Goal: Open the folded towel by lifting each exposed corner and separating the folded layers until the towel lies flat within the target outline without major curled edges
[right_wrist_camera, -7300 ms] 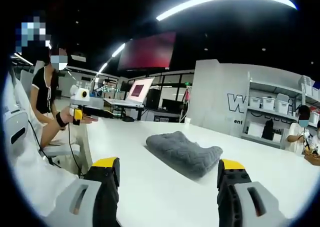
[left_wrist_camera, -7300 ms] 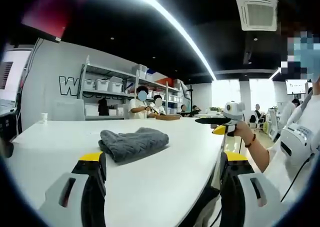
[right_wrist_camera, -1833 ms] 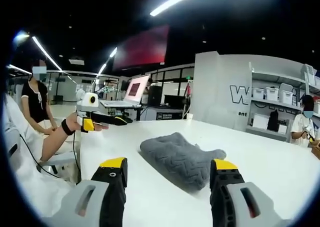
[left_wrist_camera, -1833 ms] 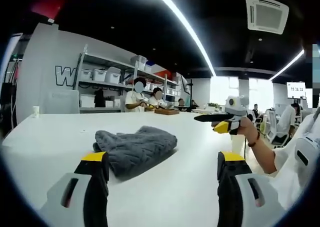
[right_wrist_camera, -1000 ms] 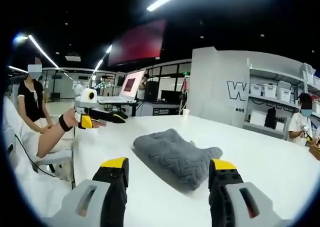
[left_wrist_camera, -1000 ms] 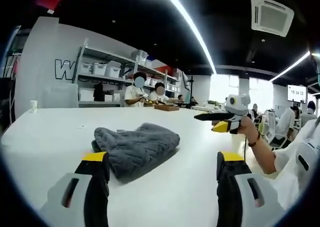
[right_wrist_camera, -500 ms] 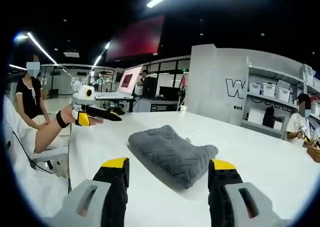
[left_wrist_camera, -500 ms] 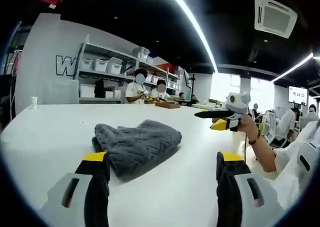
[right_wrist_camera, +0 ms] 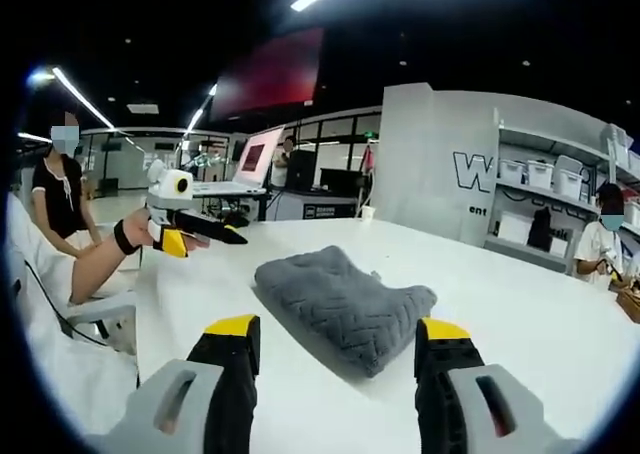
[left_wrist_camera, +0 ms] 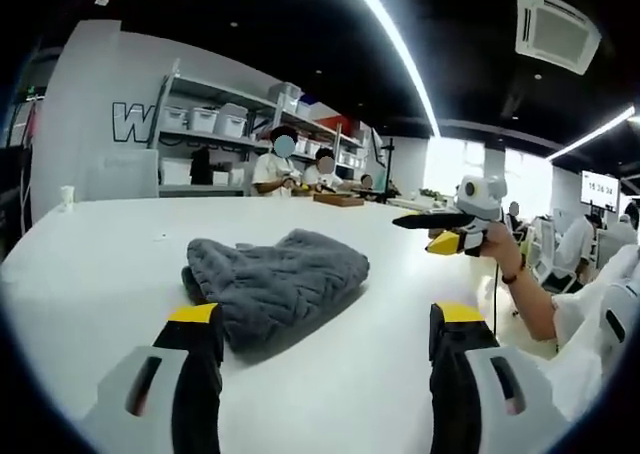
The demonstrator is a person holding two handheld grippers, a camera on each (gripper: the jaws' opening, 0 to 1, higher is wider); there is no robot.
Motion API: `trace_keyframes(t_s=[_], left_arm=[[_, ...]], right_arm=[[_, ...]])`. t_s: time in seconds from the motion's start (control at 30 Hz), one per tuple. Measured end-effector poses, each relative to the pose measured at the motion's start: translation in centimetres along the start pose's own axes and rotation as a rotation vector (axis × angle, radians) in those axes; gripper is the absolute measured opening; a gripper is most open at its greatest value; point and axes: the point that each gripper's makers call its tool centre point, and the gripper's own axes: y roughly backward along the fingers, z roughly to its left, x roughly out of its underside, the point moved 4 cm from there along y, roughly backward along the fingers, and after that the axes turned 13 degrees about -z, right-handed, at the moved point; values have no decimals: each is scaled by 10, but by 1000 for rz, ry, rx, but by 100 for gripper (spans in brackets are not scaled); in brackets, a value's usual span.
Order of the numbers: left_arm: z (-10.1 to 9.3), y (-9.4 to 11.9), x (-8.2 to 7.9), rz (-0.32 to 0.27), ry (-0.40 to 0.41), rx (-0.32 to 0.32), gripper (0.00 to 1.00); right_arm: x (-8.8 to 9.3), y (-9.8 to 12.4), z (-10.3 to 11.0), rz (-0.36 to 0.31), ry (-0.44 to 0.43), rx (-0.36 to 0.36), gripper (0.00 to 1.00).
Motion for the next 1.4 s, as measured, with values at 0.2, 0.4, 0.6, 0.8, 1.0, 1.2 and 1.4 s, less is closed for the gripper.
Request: trace_keyframes(t_s=[0.2, 0.4, 0.6, 0.8, 1.0, 1.2, 1.4], left_arm=[[-1, -5, -1, 2, 10, 7, 83], [-2, -7, 0, 4, 15, 8, 82], [0, -11, 1, 16, 14, 7, 82], [2, -16, 3, 15, 24, 7, 82], [3, -17, 4, 15, 22, 7, 82], [4, -19, 7, 18, 35, -1, 80], [5, -22, 8, 19, 37, -4, 80]], right_arm=[[-1, -2, -3, -1, -7, 7, 60], [-3, -3, -6, -6, -8, 14, 58], [2, -6, -9, 10, -9, 21, 57], [2, -7, -13, 9, -10, 28, 57], [4, -8, -16, 25, 8, 45, 55], [5, -8, -17, 29, 8, 50, 55], [1, -12, -20, 14, -11, 58, 51]])
